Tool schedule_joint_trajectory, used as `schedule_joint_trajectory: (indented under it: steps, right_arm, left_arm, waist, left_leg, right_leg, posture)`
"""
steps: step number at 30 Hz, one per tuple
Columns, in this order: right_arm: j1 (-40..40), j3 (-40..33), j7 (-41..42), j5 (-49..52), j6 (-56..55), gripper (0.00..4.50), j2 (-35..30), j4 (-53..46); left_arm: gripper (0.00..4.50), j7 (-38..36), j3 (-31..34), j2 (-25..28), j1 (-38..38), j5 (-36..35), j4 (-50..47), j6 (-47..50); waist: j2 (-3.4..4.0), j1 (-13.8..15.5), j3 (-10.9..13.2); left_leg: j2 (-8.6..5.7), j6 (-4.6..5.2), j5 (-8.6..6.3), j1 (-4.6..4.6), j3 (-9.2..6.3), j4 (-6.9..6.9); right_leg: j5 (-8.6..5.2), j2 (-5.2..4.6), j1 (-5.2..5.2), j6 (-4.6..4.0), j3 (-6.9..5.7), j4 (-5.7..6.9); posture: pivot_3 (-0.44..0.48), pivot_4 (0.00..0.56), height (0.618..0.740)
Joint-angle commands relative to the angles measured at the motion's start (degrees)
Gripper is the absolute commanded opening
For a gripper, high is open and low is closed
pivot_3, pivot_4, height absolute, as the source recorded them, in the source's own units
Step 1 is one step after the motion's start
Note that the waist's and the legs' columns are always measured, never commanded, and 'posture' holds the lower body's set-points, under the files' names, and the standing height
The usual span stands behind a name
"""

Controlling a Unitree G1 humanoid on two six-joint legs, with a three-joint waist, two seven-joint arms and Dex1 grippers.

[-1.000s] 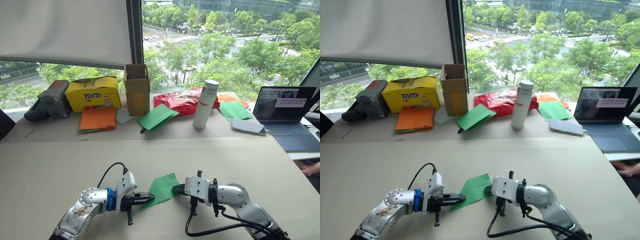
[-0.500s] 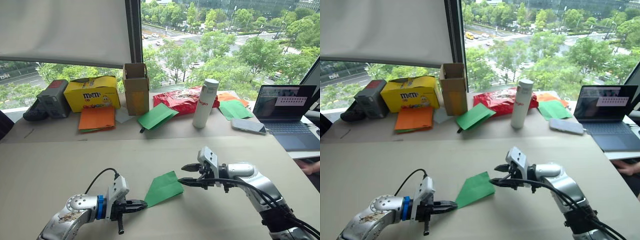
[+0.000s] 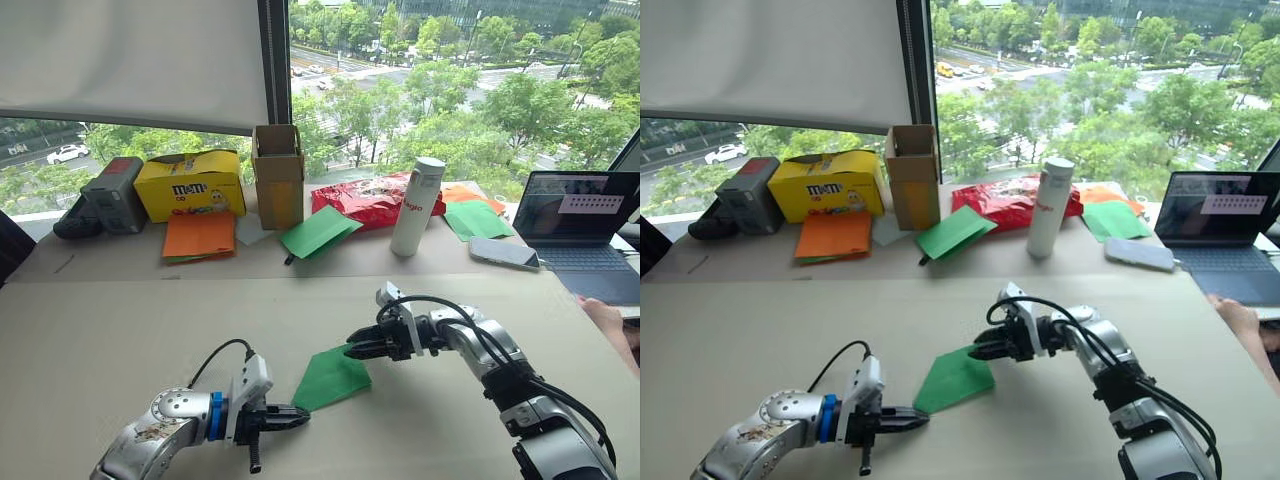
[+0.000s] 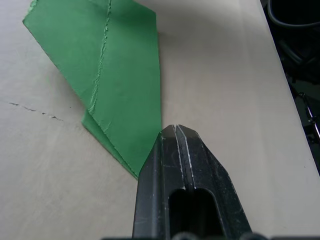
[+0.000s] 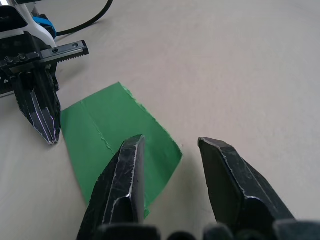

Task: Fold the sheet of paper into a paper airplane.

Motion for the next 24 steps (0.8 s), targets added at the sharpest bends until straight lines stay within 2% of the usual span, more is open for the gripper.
schedule_joint_trajectory:
  steps: [1,3,8,15,20,24]
  right_arm:
    - [0.23,-0.04,3.93,0.66,-1.53,0.62,-1.52,-3.19]
    - [0.73,-0.18,4.71,0.76,-2.03,0.04,-1.94,-4.56]
    - [3.11,-1.0,5.19,0.46,-5.6,0.04,-3.47,-9.22]
    - [9.69,-1.84,1.24,-5.13,-24.62,0.04,-5.24,-14.26]
    - [14.59,-2.14,-7.63,-12.93,-37.62,0.04,-5.48,-14.3]
    - [17.65,-2.98,-13.22,-16.07,-42.1,0.04,-5.44,-14.3]
  left_arm:
    - [0.0,-0.37,-2.27,-0.18,0.46,1.24,1.87,0.21]
    - [0.0,-0.49,-2.34,-0.18,0.36,1.22,1.95,0.25]
    - [0.0,-0.73,-2.63,-0.17,-0.45,1.27,2.34,0.47]
    - [0.0,-0.54,-0.06,-0.95,-1.57,-0.57,3.85,0.65]
    - [0.0,-0.97,3.19,-2.78,-2.27,-6.98,2.38,4.86]
    - [0.0,-0.17,3.74,-3.6,-2.95,-7.81,2.64,6.02]
  waist:
    - [0.03,0.02,0.01]
    - [0.04,0.02,0.01]
    - [0.08,0.14,0.01]
    - [0.1,0.64,0.02]
    - [0.09,0.71,0.03]
    - [0.05,0.67,0.05]
  left_leg:
    - [0.0,0.0,0.0,0.0,0.0,0.0]
    - [0.01,0.0,0.0,0.02,0.0,0.0]
    - [0.01,-0.01,0.0,0.03,-0.01,0.0]
    - [-0.01,-0.01,0.0,0.03,0.0,0.0]
    - [0.02,-0.05,0.03,0.03,0.0,0.0]
    - [0.01,-0.09,0.05,0.0,0.01,0.0]
  right_leg:
    - [0.0,0.0,0.0,0.0,0.0,0.0]
    - [0.0,0.0,-0.01,0.0,-0.01,0.0]
    - [0.0,-0.01,-0.02,0.01,-0.02,0.0]
    - [0.0,-0.04,-0.03,0.02,-0.03,-0.03]
    - [-0.01,0.01,-0.03,0.03,-0.02,-0.02]
    - [-0.01,0.04,-0.01,0.04,0.01,-0.01]
  posture:
    - [0.0,0.15,0.739]
    - [0.0,0.15,0.739]
    - [0.0,0.15,0.739]
    - [0.0,0.15,0.739]
    - [0.0,0.15,0.739]
    - [0.0,0.15,0.739]
